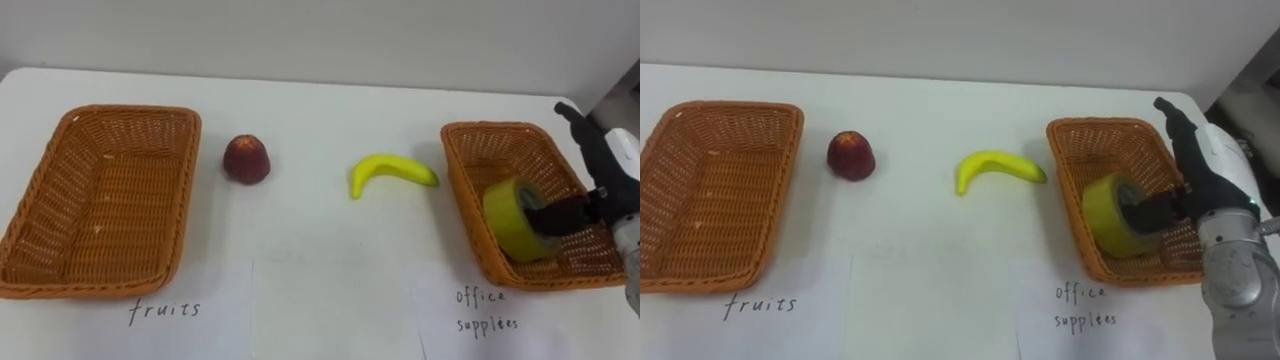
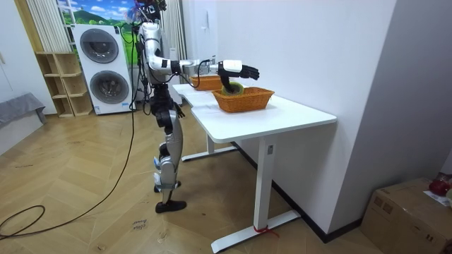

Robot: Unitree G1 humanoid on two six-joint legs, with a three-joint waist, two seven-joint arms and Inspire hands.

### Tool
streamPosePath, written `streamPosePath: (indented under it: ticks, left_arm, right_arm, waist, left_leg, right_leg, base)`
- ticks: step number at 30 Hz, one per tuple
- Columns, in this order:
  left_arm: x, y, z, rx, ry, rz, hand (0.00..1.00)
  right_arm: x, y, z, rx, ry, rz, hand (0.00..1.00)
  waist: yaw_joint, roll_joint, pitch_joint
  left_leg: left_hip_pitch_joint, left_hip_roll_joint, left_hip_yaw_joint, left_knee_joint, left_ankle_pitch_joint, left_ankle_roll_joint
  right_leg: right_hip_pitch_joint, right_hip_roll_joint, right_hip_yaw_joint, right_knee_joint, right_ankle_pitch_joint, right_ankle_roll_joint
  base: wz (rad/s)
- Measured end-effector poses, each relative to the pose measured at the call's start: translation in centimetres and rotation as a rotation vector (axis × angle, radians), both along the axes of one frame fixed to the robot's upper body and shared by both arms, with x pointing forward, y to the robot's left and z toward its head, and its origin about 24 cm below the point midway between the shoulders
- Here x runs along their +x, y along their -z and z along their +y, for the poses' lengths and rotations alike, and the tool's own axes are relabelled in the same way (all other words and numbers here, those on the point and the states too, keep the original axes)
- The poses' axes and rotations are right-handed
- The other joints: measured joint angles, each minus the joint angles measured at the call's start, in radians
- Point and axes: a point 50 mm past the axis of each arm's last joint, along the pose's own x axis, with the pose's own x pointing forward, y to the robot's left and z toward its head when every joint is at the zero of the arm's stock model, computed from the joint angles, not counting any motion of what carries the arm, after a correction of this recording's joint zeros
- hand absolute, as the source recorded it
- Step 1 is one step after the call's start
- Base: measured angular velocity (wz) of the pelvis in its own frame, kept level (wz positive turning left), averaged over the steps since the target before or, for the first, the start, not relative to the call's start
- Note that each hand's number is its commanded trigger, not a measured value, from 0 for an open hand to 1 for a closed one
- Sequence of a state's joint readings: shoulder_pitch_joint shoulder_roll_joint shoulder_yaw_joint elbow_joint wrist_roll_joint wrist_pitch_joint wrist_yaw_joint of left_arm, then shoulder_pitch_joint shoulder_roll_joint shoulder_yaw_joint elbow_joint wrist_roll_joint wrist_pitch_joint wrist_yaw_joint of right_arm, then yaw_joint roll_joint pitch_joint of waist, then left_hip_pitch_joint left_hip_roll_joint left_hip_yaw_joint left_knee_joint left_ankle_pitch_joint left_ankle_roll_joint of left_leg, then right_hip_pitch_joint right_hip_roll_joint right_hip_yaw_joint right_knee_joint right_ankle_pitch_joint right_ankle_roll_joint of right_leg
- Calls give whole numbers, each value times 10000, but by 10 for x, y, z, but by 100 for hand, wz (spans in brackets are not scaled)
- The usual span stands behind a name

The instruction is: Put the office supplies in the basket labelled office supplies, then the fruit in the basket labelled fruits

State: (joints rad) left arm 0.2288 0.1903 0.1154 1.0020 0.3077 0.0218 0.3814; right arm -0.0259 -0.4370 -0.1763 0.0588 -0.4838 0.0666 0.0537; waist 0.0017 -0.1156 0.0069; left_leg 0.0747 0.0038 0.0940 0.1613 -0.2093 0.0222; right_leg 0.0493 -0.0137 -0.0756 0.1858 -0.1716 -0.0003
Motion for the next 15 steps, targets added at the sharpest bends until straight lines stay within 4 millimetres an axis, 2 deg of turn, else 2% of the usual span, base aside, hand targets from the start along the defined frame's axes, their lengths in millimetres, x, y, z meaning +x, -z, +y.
streamPosePath:
  ticks: [8,15]
  left_arm:
    - [-21,2,1,26,-184,570,0]
    - [-25,2,2,49,-263,795,0]
  right_arm:
    - [7,-30,8,-150,113,-1936,0]
    - [7,-31,7,-18,253,-2110,0]
  waist:
    - [72,-120,-16]
    - [294,-115,-18]
  left_leg:
    - [0,13,56,-4,0,0]
    - [-33,19,54,-6,0,-1]
  right_leg:
    - [0,2,-62,-13,0,0]
    - [-14,1,-98,-8,0,0]
  base:
    - [0]
    - [0]
